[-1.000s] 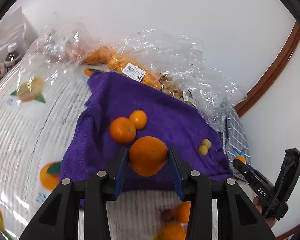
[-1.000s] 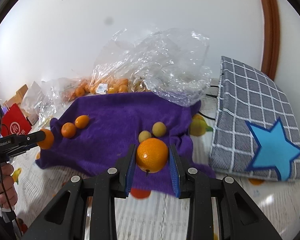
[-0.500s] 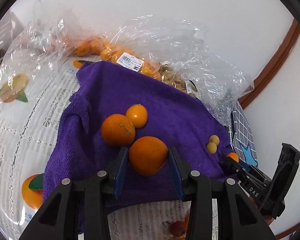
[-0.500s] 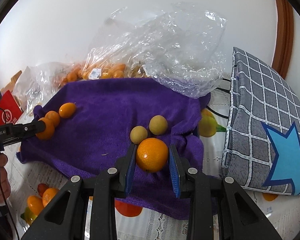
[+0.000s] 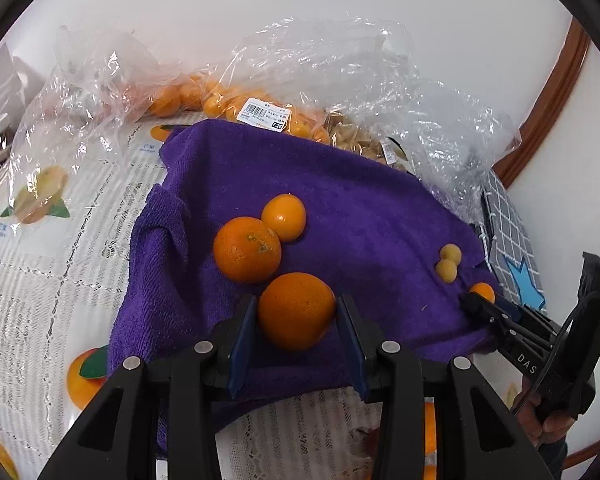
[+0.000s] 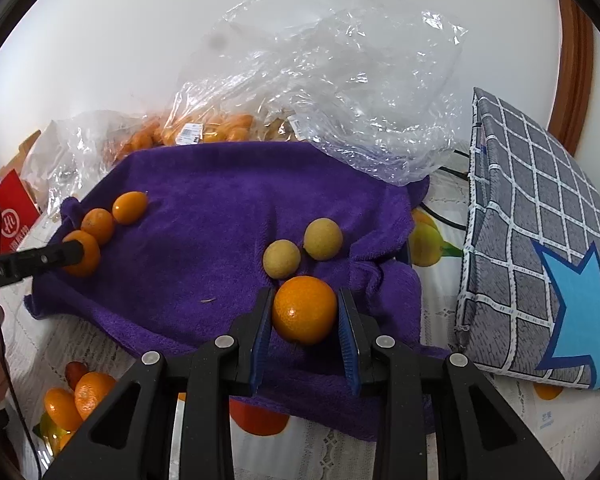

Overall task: Organize fruits
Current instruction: 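Lower both oranges onto the towel and open both tools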

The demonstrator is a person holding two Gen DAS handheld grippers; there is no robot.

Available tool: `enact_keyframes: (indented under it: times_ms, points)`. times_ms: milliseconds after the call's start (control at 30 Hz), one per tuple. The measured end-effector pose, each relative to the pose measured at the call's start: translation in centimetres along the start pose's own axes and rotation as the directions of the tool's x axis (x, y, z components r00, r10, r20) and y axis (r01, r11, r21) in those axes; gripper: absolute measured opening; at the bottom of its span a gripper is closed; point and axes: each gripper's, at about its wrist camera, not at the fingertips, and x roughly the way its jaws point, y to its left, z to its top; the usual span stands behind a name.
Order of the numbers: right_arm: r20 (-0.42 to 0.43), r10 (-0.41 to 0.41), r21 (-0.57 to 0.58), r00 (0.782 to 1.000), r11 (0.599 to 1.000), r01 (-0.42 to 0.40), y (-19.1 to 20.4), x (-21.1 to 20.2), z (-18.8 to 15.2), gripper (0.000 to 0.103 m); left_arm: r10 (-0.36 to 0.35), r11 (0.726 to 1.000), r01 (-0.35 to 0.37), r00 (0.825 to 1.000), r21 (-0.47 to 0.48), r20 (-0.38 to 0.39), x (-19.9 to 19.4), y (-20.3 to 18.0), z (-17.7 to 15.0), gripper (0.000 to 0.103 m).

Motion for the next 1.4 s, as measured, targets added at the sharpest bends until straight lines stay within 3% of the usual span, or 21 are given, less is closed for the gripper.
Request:
enact_keyframes:
  times_ms: [467,733,1000,1300,1400]
  points:
    - [-0.011,-0.004,-0.007,1.000,1.000,0.004,0.2,0.0,-0.1,0.032,0.030,0.998,-0.031,0.999,0.049,0.011,0.1,-0.3,-0.3,0.039]
    - [0.000,0.007,0.000,1.000,1.000,-0.007,0.1,-0.6,-0.2,0.047,0.034,0.997,-0.035,0.999,0.064,0.022,0.1,-0.6,-0.3,0.039]
    - [0.038,0.014,-0.004,0.999,1.000,-0.014,0.3,-1.7,-0.1,0.050,-0.040,0.999,0.039,0.998,0.020,0.038,-0.3,-0.1,-0.2,0.047]
    - [0.093,0.024,0.040,0.995,0.999,-0.028,0.2,-3.5,-0.3,0.050,-0.053,0.999,0.052,0.995,0.014,0.084,-1.1,0.1,-0.2,0.054]
    - [0.086,-0.008,0.052,0.996,0.999,0.003,0.2,-4.2,-0.9,0.050,-0.059,0.998,0.060,0.994,-0.006,0.090,-1.0,0.5,-0.2,0.054]
